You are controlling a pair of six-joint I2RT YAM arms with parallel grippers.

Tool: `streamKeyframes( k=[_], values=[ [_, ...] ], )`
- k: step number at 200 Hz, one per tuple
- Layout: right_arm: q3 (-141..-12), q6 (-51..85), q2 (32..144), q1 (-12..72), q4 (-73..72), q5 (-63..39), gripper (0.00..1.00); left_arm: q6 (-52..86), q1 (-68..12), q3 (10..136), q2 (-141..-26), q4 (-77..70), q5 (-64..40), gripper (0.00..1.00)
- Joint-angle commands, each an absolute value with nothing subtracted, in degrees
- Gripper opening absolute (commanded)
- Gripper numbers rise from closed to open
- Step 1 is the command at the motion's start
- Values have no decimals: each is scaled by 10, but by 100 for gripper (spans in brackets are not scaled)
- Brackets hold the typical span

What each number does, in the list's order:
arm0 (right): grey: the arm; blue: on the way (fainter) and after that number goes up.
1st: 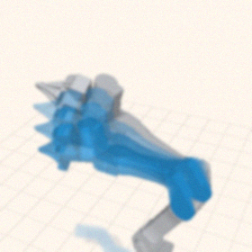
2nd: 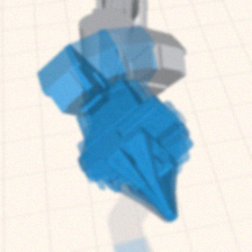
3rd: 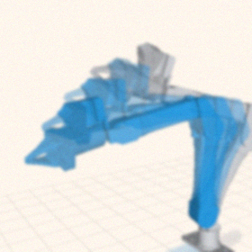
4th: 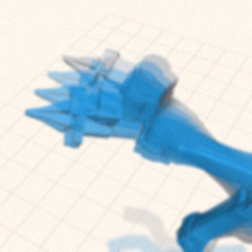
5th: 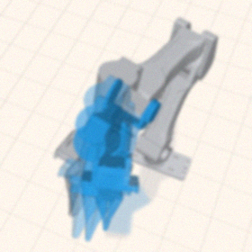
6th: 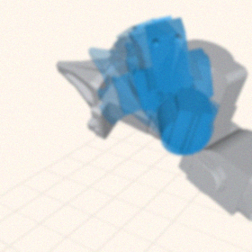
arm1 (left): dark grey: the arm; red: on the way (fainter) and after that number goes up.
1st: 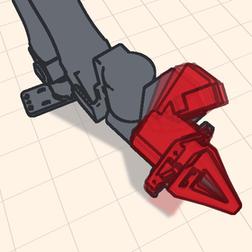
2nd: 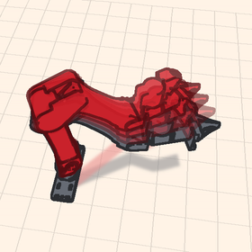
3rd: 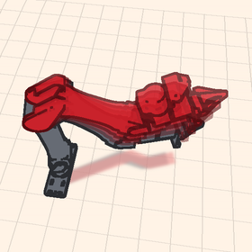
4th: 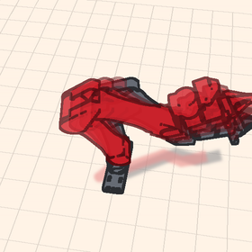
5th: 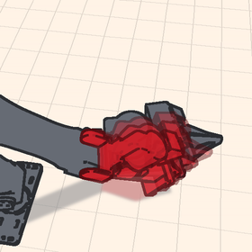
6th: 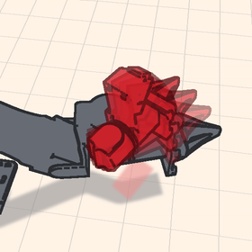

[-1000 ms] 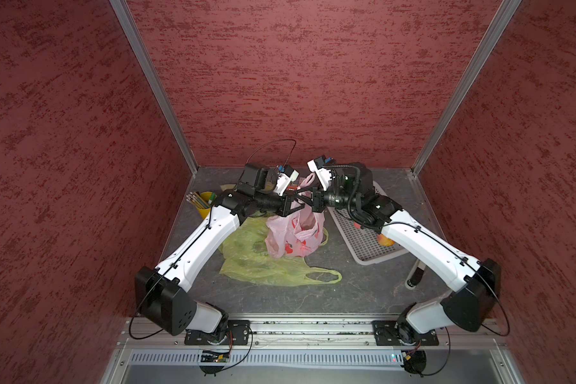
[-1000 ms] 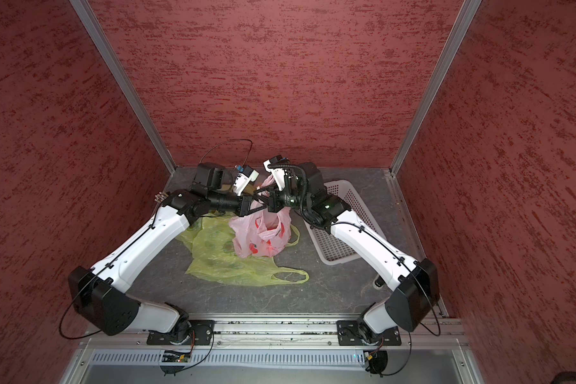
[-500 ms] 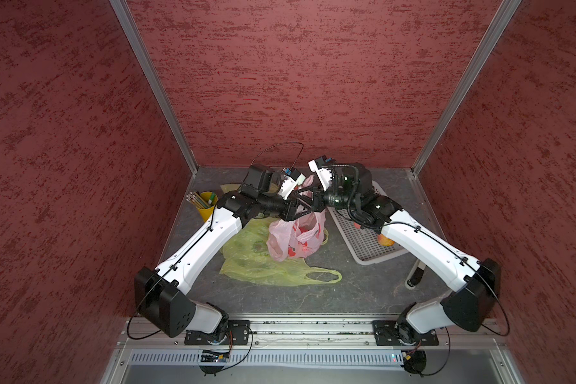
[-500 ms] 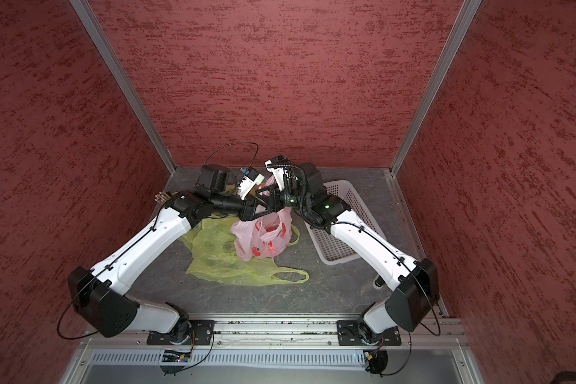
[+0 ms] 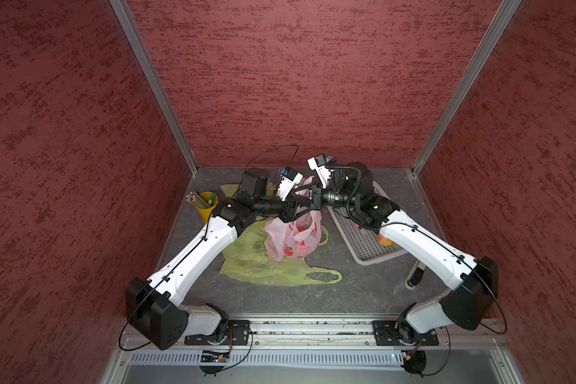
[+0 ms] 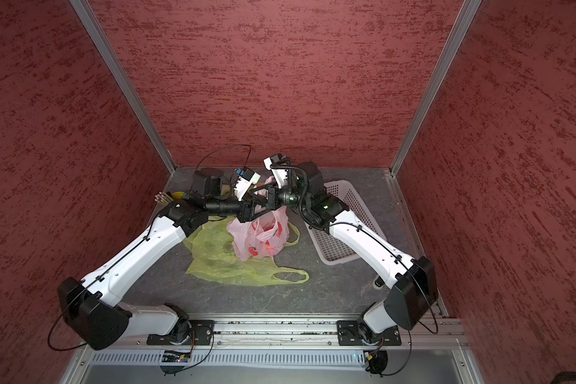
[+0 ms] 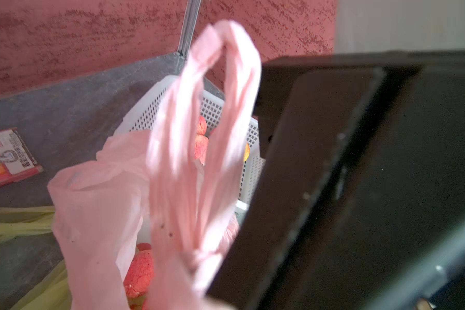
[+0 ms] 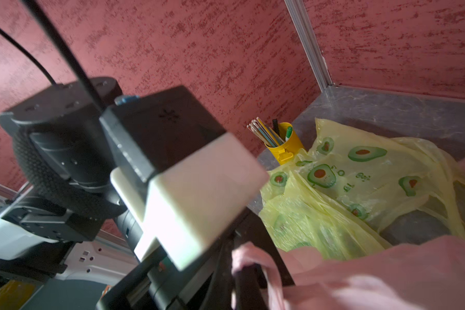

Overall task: Place the peach into a plastic bag & tie a knot
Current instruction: Cross the plastic bag with the plastic bag.

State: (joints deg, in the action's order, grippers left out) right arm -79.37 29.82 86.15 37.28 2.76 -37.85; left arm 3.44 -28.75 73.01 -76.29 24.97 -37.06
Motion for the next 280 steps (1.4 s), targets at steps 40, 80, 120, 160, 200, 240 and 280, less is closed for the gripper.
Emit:
streamKeyframes(
  k=[40,80,120,160,200,240,280],
  values=[
    [-747,396,855,373,-82,-427,0,72,-293,685,-719,100,-314,39],
    [-723,427,846,373,-116,-437,0,64,-307,664,-705,63,-281,36],
    [-711,443,840,373,-125,-440,0,44,-330,627,-682,-8,-248,33],
    [-702,441,836,373,-121,-434,0,34,-340,617,-676,-34,-229,27],
    [-706,425,814,373,-93,-413,0,24,-342,611,-672,-31,-216,17],
    [-732,409,804,373,-49,-392,0,14,-342,606,-667,-14,-197,27],
    [-746,408,806,373,-30,-389,0,-4,-350,613,-669,3,-186,46]
  ],
)
